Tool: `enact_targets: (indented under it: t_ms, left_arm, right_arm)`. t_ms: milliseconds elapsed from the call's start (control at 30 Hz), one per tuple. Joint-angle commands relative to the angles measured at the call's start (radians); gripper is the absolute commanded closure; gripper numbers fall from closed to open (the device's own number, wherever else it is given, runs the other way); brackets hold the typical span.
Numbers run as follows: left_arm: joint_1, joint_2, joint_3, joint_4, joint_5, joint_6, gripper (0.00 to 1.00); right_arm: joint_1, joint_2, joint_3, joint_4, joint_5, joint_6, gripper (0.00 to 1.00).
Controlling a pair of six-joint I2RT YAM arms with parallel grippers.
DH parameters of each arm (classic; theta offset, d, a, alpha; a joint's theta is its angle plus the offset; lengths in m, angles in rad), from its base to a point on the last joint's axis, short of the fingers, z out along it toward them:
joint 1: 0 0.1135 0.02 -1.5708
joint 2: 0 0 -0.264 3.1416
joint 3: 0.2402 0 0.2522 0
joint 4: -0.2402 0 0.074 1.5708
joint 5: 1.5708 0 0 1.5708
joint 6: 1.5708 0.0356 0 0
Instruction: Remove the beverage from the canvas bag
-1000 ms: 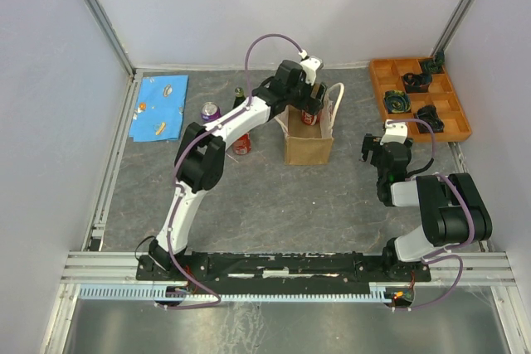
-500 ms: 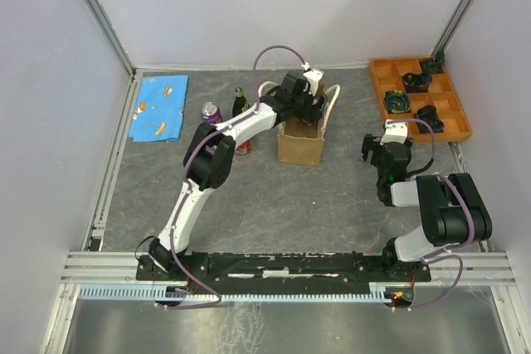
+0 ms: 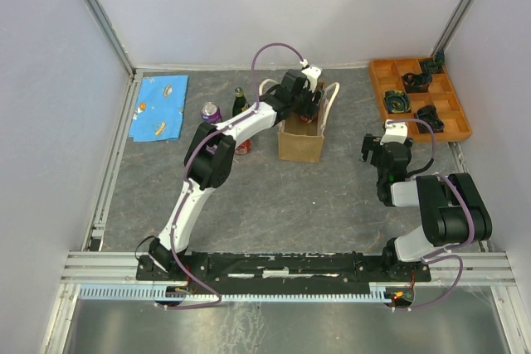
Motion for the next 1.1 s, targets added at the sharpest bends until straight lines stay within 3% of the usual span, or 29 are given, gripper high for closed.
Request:
enact_targets:
  t_ms: [0, 433, 800, 900, 1067]
  left_arm:
    - [-0.001, -0.027, 0.095, 0.114, 0.012, -0.071, 0.97]
    - [0.017, -0.094, 0.244, 0.075, 0.043, -0.103, 0.97]
    - [0.020, -0.330, 0.235, -0.056, 0.078, -0.017, 0.97]
    - [0.020, -0.442, 0.147, -0.032, 0.059, 0.024, 0.97]
    - [0.020, -0.720, -0.209, 0.163, -0.049, 0.095, 0.97]
  right_arm:
    - [-0.002, -0.009, 0.028, 0.024, -0.008, -0.003, 0.01]
    - [-0.002, -0.009, 0.028, 0.024, -0.007, -0.004, 0.01]
    - [-0.003, -0.010, 0.028, 0.025, -0.007, -0.004, 0.01]
    - [-0.003, -0.010, 0.028, 0.024, -0.007, -0.004, 0.01]
    - [-0.002, -0.009, 0.027, 0.024, -0.007, -0.004, 0.01]
